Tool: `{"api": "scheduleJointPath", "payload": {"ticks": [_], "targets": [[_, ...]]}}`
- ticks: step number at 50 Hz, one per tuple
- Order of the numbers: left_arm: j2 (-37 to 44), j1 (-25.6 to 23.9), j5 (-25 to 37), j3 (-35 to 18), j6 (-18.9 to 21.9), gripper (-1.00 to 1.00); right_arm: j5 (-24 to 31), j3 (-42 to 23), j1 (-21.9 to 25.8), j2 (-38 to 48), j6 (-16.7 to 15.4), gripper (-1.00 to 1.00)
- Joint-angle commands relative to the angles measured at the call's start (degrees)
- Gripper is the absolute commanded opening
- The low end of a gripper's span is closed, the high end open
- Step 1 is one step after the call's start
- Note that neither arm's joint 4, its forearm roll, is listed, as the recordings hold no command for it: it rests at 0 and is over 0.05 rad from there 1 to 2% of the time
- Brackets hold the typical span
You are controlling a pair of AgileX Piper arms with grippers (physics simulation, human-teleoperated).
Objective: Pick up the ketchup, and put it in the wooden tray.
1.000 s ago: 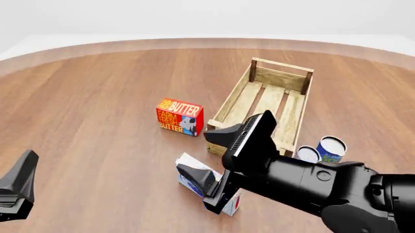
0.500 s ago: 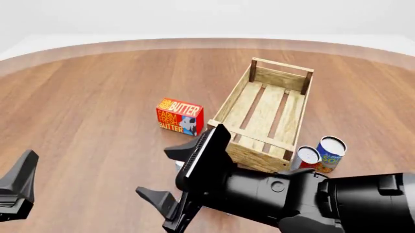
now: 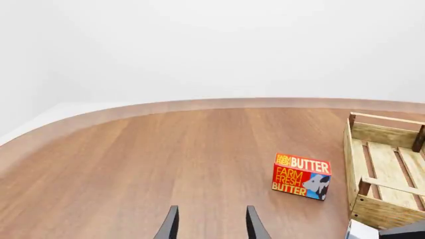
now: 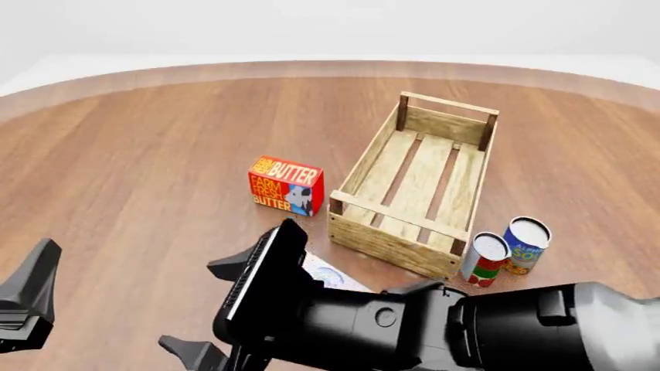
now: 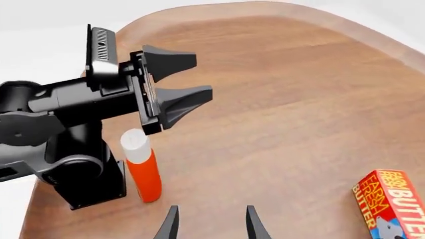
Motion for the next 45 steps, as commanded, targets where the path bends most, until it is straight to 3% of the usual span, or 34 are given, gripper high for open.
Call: {"api": "scheduleJointPath", "payload": {"ticks": [1, 16, 45], "targets": [[0.00, 0.00, 0.00, 0.00, 0.00, 1.00, 1.50, -3.42, 2.90, 2.68, -0.56, 1.00], [0.00, 0.00, 0.00, 0.00, 0.00, 1.00, 2.11, -7.26, 6.34, 6.98, -1.45, 1.00], [0.00, 0.00, 0.00, 0.00, 0.00, 1.00, 2.76, -14.31, 8.57, 15.55, -0.84, 1.00]]}}
